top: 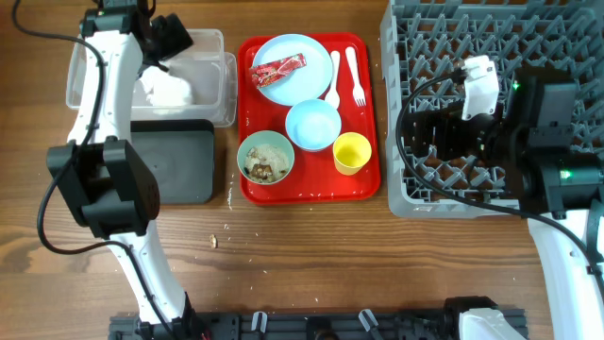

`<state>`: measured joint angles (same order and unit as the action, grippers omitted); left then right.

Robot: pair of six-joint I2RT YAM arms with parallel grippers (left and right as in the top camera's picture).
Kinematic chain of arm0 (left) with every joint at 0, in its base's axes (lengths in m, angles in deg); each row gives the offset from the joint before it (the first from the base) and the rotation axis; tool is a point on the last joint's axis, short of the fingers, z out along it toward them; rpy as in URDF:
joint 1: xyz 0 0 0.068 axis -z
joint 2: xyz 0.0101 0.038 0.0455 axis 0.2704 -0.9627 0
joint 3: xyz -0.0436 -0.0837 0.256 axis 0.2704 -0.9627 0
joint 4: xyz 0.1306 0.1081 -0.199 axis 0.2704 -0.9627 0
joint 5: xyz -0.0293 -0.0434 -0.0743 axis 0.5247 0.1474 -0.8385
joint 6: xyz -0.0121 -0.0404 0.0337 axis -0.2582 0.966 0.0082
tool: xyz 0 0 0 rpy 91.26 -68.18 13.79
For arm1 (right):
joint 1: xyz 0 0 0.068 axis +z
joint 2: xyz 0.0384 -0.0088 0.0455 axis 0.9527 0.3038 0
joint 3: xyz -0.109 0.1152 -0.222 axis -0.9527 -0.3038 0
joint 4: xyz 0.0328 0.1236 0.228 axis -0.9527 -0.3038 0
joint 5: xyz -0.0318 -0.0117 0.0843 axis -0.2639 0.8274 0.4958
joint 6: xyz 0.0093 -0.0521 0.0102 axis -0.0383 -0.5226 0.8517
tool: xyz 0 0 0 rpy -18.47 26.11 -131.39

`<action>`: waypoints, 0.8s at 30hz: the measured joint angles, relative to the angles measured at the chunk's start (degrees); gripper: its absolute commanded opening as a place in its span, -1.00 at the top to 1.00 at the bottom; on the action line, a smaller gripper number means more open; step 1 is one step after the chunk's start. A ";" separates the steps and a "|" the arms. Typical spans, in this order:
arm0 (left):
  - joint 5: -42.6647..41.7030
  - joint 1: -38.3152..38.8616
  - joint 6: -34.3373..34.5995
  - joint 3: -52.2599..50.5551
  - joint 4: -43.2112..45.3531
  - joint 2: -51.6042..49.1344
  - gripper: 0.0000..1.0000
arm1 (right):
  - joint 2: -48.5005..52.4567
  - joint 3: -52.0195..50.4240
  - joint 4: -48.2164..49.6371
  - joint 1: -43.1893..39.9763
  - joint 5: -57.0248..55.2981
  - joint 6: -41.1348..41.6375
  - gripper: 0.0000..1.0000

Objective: Sort waste into correct bins and load items into the dishwasher rack
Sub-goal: 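Move the tissue over the clear plastic bin and release it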

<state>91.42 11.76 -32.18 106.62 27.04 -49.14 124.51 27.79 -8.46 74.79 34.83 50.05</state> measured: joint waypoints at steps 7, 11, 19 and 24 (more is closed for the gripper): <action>-0.63 4.00 -5.70 0.09 1.01 0.20 -0.87 | 0.00 0.00 0.07 0.00 0.00 0.00 -0.99; -2.84 9.49 -14.60 0.20 4.35 0.37 -0.87 | 0.02 0.00 0.07 0.00 0.00 0.00 -0.99; -4.79 22.53 -32.44 0.63 10.05 -1.05 -0.88 | 0.02 0.00 0.07 0.00 0.00 0.02 -1.00; -4.96 23.37 -37.64 0.79 13.27 -7.10 -0.87 | 0.02 0.00 0.07 0.00 0.00 0.02 -0.99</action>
<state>86.46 35.13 -69.82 107.41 40.31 -56.24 124.54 27.79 -8.40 74.79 34.83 50.07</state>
